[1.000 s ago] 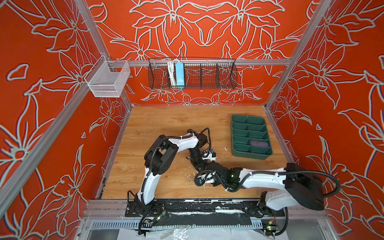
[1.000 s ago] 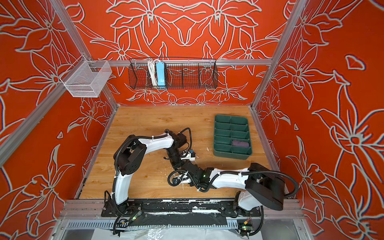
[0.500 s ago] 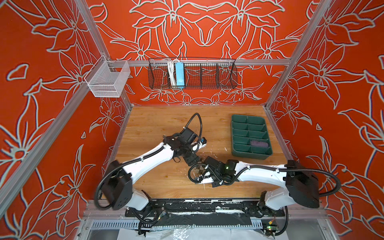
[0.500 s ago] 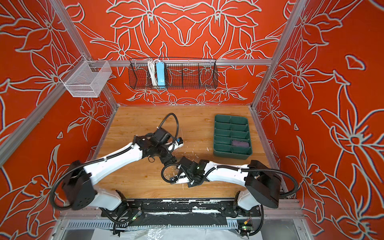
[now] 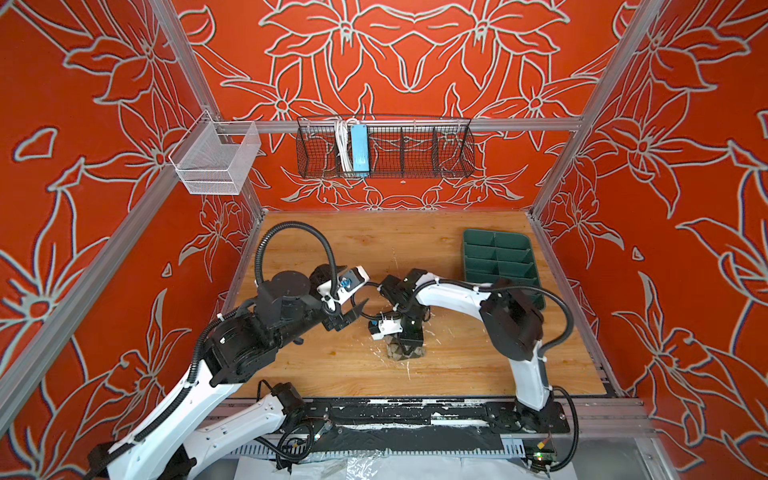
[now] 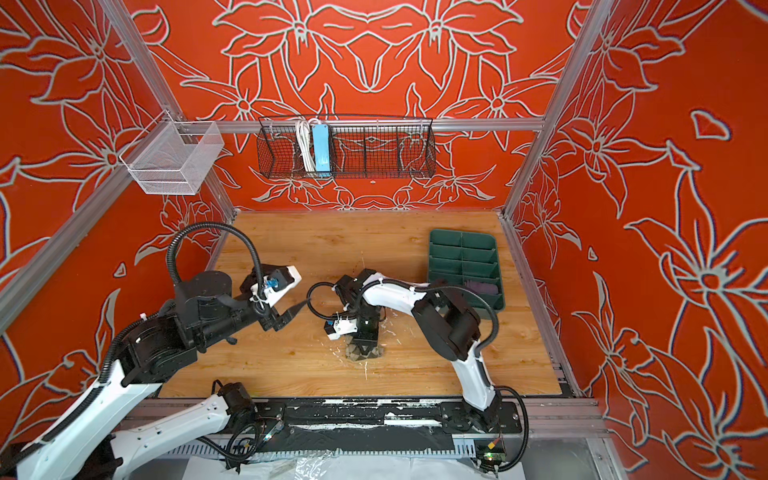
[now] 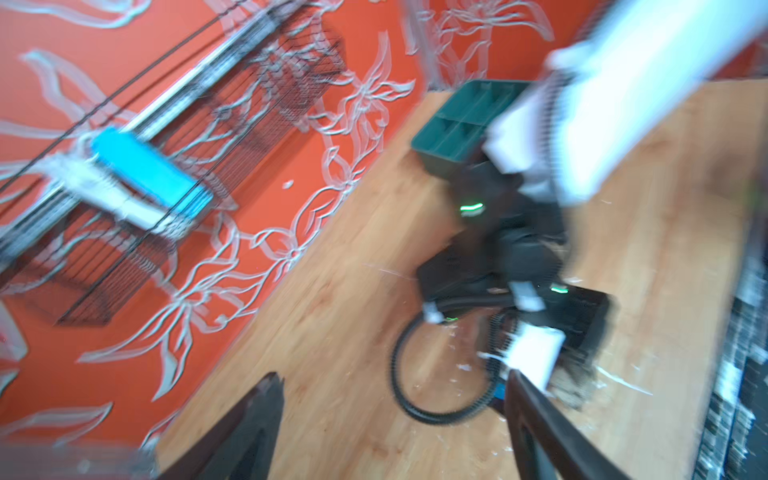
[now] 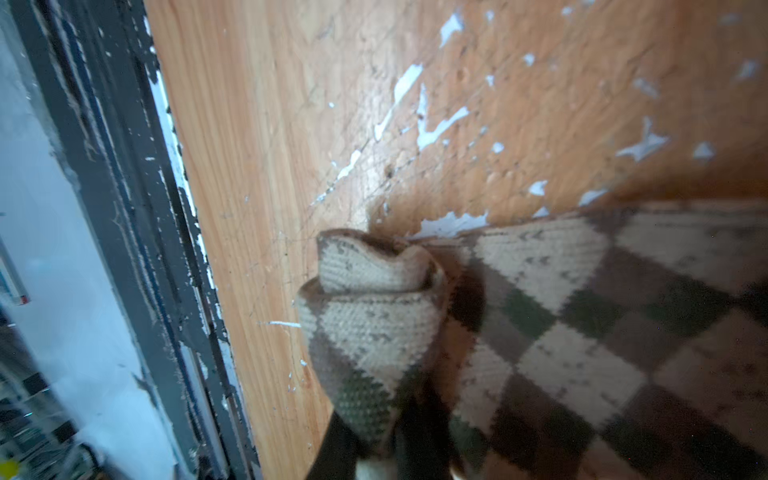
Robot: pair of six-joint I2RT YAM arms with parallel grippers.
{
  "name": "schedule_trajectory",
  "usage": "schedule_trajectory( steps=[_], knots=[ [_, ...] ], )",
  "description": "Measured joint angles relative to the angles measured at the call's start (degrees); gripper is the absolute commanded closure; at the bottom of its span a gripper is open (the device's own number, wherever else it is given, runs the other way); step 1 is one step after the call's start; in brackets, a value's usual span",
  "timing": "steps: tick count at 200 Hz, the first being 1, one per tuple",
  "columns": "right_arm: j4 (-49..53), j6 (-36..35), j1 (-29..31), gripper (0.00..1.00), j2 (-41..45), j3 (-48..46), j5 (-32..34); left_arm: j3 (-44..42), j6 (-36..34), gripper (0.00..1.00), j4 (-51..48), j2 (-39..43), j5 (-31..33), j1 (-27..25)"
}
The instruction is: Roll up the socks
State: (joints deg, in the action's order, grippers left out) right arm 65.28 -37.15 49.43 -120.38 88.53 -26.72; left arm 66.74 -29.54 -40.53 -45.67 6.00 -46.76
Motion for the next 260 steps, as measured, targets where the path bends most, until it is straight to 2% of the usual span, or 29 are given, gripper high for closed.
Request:
schedule_trajectory(
  steps=[29,63,106,162,179,195,210,231,260],
  knots=[
    [5.4,-0.1,-2.3,1.0,-4.7,4.3,-4.2,-9.1,-1.1,0.2,-0.1,-4.2,6.9,-14.5],
    [6.1,-0.1,-3.2,1.0,-5.6,4.7,-6.1,-21.7,3.0,0.23,6.6,-15.5,10.8,-22.4],
    [6.2,-0.1,-3.5,1.0,-5.7,4.7,-7.0,-27.4,11.7,0.23,17.6,-27.7,14.0,-24.2],
    [5.9,-0.1,-3.8,1.0,-5.6,4.4,-7.7,-29.4,15.7,0.28,28.4,-32.9,15.9,-23.4],
    [5.2,0.0,-4.0,1.0,-5.1,3.5,-8.2,-29.2,16.0,0.43,30.1,-34.6,15.8,-22.6],
    [4.2,0.1,-4.1,0.92,-4.2,2.1,-8.5,-28.5,15.9,0.66,30.7,-36.6,14.6,-21.1],
    [2.8,0.2,-4.2,0.87,-2.7,0.3,-8.5,-27.3,15.5,0.8,30.5,-38.2,13.1,-19.7],
    [-0.1,0.8,-5.0,0.8,0.4,-3.4,-8.1,-25.1,14.7,0.9,28.7,-39.6,10.8,-18.7],
    [-5.5,2.4,-7.6,0.71,7.8,-10.8,-8.0,-21.8,12.8,0.93,26.9,-41.6,7.8,-18.5]
  ],
)
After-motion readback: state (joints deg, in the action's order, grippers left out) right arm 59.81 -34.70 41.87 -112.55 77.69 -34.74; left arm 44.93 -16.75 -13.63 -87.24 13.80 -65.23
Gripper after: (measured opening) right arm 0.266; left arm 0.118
